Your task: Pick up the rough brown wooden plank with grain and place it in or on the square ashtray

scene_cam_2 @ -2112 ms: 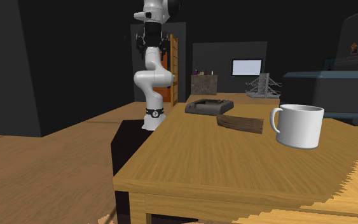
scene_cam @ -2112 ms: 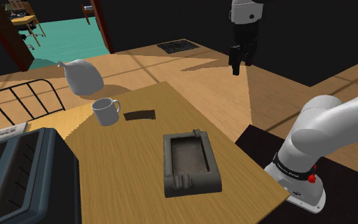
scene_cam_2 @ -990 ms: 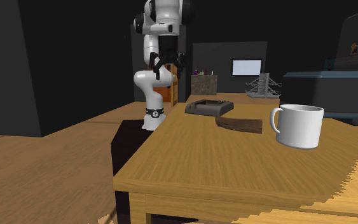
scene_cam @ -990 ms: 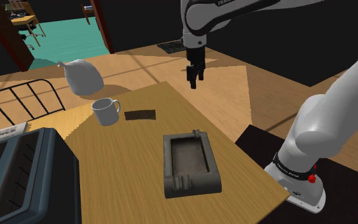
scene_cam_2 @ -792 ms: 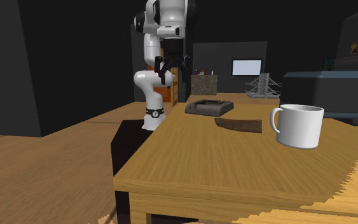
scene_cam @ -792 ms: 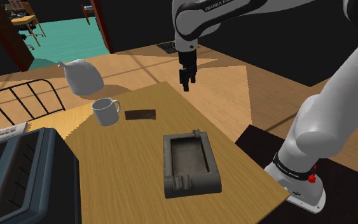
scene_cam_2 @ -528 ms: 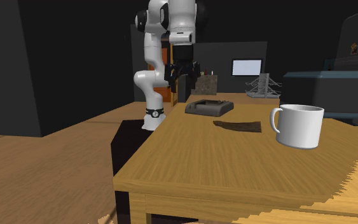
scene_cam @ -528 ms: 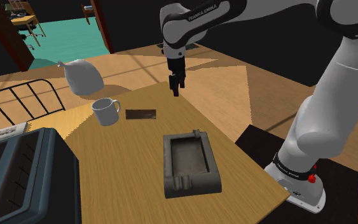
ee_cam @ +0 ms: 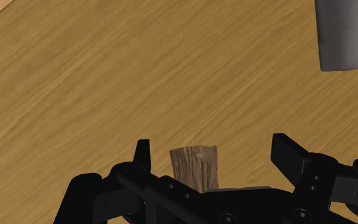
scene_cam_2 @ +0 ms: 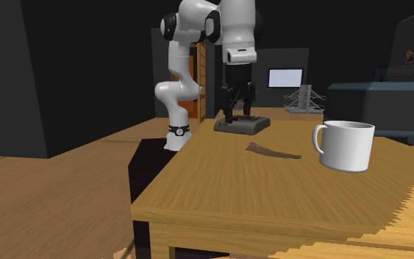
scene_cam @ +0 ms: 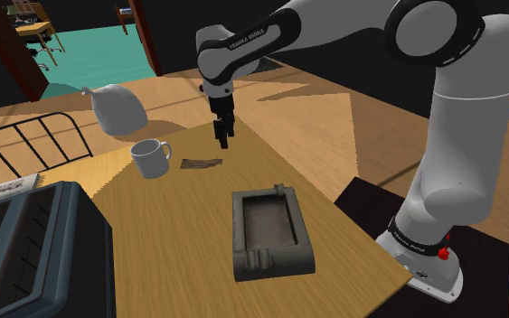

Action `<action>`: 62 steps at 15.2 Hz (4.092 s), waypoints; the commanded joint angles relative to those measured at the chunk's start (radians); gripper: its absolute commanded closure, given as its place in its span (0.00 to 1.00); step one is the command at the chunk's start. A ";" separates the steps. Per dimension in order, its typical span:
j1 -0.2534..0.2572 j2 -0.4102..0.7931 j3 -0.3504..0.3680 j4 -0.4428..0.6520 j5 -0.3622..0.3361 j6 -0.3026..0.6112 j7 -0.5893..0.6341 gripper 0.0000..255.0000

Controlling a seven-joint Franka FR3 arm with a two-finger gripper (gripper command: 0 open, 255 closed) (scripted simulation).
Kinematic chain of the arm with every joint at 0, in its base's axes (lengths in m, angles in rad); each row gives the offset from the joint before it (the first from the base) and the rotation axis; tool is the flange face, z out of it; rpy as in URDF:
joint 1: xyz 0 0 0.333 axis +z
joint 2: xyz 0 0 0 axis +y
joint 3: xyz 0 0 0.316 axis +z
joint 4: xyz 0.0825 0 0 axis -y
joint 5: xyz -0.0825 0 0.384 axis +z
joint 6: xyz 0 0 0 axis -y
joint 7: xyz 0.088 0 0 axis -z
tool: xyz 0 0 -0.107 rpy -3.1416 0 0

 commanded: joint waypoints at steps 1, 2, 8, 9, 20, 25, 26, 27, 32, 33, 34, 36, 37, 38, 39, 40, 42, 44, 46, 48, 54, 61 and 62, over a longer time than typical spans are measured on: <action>0.011 0.076 0.014 0.079 0.003 -0.003 -0.023 0.00; 0.016 0.111 0.021 0.117 0.004 -0.007 -0.033 0.00; 0.049 0.291 0.055 0.317 0.000 -0.027 -0.079 0.00; 0.050 0.293 0.055 0.307 0.001 -0.015 -0.079 0.00; 0.055 0.306 0.056 0.253 0.002 0.053 -0.080 0.00; 0.055 0.306 0.056 0.253 0.002 0.053 -0.080 1.00; 0.055 0.306 0.056 0.253 0.001 0.053 -0.080 1.00; 0.055 0.306 0.056 0.250 0.001 0.056 -0.080 1.00; 0.055 0.301 0.056 0.241 0.002 0.060 -0.081 1.00; 0.055 0.306 0.056 0.253 0.002 0.053 -0.080 1.00; 0.054 0.301 0.056 0.259 0.002 0.042 -0.079 1.00; 0.056 0.299 0.058 0.260 0.002 0.041 -0.078 1.00; 0.056 0.299 0.058 0.260 0.002 0.041 -0.078 0.00; 0.068 0.313 0.053 0.296 -0.026 0.046 -0.083 0.00; 0.082 0.327 0.049 0.331 -0.054 0.050 -0.089 0.00; 0.095 0.341 0.044 0.367 -0.081 0.055 -0.094 0.00; 0.110 0.356 0.039 0.405 -0.110 0.060 -0.100 0.00; 0.110 0.363 0.038 0.390 -0.111 0.083 -0.100 0.00; 0.111 0.372 0.038 0.376 -0.111 0.105 -0.100 0.00; 0.112 0.381 0.037 0.363 -0.112 0.126 -0.099 0.00; 0.112 0.388 0.037 0.354 -0.112 0.143 -0.099 0.00; 0.113 0.389 0.037 0.357 -0.113 0.142 -0.098 1.00; 0.113 0.393 0.037 0.361 -0.113 0.140 -0.099 1.00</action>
